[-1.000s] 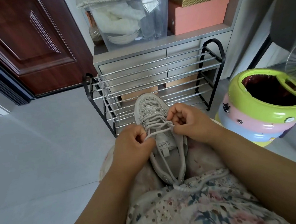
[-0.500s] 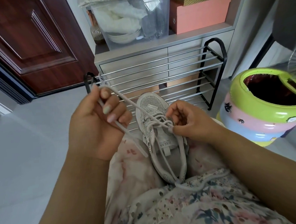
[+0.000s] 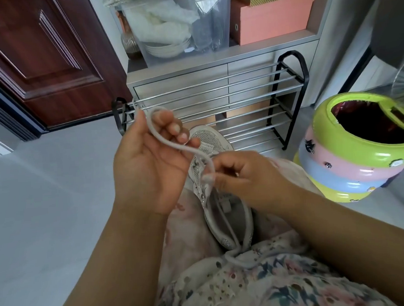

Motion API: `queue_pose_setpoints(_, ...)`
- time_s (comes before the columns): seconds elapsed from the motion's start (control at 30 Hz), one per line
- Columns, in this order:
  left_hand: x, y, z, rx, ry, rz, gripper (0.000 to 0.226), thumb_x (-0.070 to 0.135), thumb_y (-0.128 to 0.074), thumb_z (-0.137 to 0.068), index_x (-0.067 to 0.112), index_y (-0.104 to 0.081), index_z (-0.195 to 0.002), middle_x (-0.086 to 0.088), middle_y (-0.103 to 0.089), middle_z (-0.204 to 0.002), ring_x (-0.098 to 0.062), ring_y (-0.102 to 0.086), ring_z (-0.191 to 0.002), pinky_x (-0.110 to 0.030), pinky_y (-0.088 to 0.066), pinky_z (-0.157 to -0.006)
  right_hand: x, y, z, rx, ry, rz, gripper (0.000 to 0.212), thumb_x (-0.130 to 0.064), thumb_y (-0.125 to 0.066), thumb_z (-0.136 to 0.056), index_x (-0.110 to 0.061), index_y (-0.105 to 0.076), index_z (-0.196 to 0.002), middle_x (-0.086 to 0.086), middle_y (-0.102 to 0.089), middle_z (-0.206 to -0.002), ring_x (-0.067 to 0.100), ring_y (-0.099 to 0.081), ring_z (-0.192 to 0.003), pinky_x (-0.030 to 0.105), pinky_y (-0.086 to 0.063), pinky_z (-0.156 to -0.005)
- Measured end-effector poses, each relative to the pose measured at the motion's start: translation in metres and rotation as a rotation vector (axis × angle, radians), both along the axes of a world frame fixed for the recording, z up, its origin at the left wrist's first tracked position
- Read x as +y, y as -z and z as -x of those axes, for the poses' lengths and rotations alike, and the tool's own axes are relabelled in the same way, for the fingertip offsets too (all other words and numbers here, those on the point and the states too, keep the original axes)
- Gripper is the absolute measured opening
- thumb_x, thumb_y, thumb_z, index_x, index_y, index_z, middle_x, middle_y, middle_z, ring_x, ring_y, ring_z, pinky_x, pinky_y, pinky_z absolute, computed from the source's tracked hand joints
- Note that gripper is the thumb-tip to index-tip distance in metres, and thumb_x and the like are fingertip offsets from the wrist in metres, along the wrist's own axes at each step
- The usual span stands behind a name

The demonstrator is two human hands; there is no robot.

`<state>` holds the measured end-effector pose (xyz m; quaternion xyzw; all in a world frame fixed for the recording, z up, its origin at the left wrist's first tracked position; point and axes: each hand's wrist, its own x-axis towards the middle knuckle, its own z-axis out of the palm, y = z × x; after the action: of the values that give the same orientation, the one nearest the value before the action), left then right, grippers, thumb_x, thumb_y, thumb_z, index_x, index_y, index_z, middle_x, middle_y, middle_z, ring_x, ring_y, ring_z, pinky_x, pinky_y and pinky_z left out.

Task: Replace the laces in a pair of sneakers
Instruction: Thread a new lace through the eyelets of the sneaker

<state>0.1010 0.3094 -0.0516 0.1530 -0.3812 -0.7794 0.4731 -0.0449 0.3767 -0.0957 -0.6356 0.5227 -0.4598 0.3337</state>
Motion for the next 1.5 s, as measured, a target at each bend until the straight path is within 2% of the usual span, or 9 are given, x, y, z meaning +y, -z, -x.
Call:
queue_pose_setpoints(0.13, 0.009, 0.027, -0.007, -0.507, -0.039, 0.166, 0.019, 0.026, -0.060, -0.087, 0.011, -0.071, -0.088, 0.003, -0.062, -0.073, -0.008, -0.055, -0.065, -0.020, -0.047, -0.061, -0.006, -0.003, 0.010, -0.211, 0.161, 0.027, 0.032, -0.046, -0.063, -0.075, -0.016, -0.072, -0.080, 0.011, -0.068, -0.068, 0.017, -0.057, -0.059, 0.036, -0.048, -0.059)
queue_pose_setpoints(0.27, 0.023, 0.046, -0.006, -0.787, 0.010, 0.404, 0.022, 0.030, -0.067, -0.076, 0.012, -0.073, -0.088, 0.001, -0.067, -0.070, -0.008, -0.058, -0.064, -0.018, -0.046, -0.060, -0.010, 0.003, 0.011, -0.167, 0.166, 0.035, 0.022, -0.032, -0.065, -0.083, -0.012, -0.073, -0.082, 0.010, -0.071, -0.076, 0.028, -0.067, -0.072, 0.046, -0.054, -0.071)
queue_pose_setpoints(0.5, 0.019, 0.049, -0.011, -0.830, -0.167, 0.439, 0.023, 0.036, -0.060, -0.078, 0.021, -0.076, -0.085, 0.002, -0.063, -0.065, -0.006, -0.054, -0.059, -0.015, -0.042, -0.054, -0.011, 0.006, 0.008, -0.130, 0.147, 0.051, 0.019, -0.034, -0.065, -0.084, -0.016, -0.072, -0.085, 0.006, -0.070, -0.078, 0.020, -0.065, -0.072, 0.036, -0.054, -0.069)
queue_pose_setpoints(0.6, 0.013, 0.057, -0.017, -0.784, -0.240, 0.259, 0.028, 0.044, -0.056, -0.081, 0.025, -0.075, -0.086, -0.003, -0.042, -0.057, -0.020, -0.037, -0.055, -0.026, -0.030, -0.050, -0.009, 0.013, 0.014, 0.133, 0.159, 0.109, 0.035, -0.046, -0.063, -0.081, -0.014, -0.068, -0.070, -0.002, -0.062, -0.067, 0.006, -0.054, -0.064, 0.014, -0.040, -0.064)
queue_pose_setpoints(0.77, 0.011, 0.065, -0.019, -0.678, -0.276, 0.090, 0.020, 0.035, -0.064, -0.077, 0.018, -0.074, -0.079, -0.004, -0.052, -0.057, -0.022, -0.045, -0.053, -0.029, -0.032, -0.050, -0.010, 0.022, 0.017, 0.449, 0.086, 0.129, 0.042, -0.066, -0.056, -0.072, -0.026, -0.070, -0.071, -0.008, -0.055, -0.077, 0.010, -0.046, -0.082, 0.023, -0.035, -0.076)
queue_pose_setpoints(0.9, 0.012, 0.067, -0.019, -0.651, -0.227, 0.106, 0.007, 0.011, -0.066, -0.079, 0.013, -0.072, -0.076, -0.008, -0.060, -0.060, -0.015, -0.054, -0.052, -0.023, -0.044, -0.047, -0.011, 0.027, 0.013, 0.611, 0.043, 0.193, 0.054, -0.072, -0.056, -0.063, -0.023, -0.074, -0.078, -0.008, -0.046, -0.081, 0.006, -0.032, -0.083, 0.014, -0.027, -0.073)
queue_pose_setpoints(1.03, 0.012, 0.067, -0.019, -0.635, -0.143, 0.182, 0.008, -0.005, -0.060, -0.083, 0.001, -0.065, -0.082, -0.007, -0.064, -0.059, -0.015, -0.058, -0.051, -0.024, -0.052, -0.050, -0.013, 0.030, 0.016, 0.570, 0.020, 0.148, 0.054, -0.070, -0.060, -0.059, -0.025, -0.075, -0.086, -0.008, -0.046, -0.084, 0.008, -0.034, -0.085, 0.013, -0.028, -0.074)
queue_pose_setpoints(1.3, 0.012, 0.068, -0.021, -0.667, -0.163, 0.221, 0.006, 0.003, -0.069, -0.074, 0.004, -0.063, -0.073, -0.006, -0.061, -0.053, -0.016, -0.053, -0.042, -0.023, -0.046, -0.044, -0.016, 0.032, 0.021, 0.506, 0.019, 0.085, 0.037, -0.051, -0.073, -0.060, -0.028, -0.075, -0.088, -0.009, -0.047, -0.085, 0.011, -0.040, -0.087, 0.016, -0.030, -0.074)
queue_pose_setpoints(1.5, 0.007, 0.069, -0.022, -0.793, -0.190, 0.286, 0.011, 0.001, -0.073, -0.076, 0.007, -0.066, -0.070, -0.006, -0.057, -0.050, -0.016, -0.049, -0.041, -0.022, -0.043, -0.043, -0.017, 0.033, 0.021, 0.472, 0.022, 0.090, 0.043, -0.063, -0.065, -0.060, -0.031, -0.075, -0.087, -0.016, -0.045, -0.084, 0.009, -0.041, -0.086, 0.015, -0.030, -0.074)
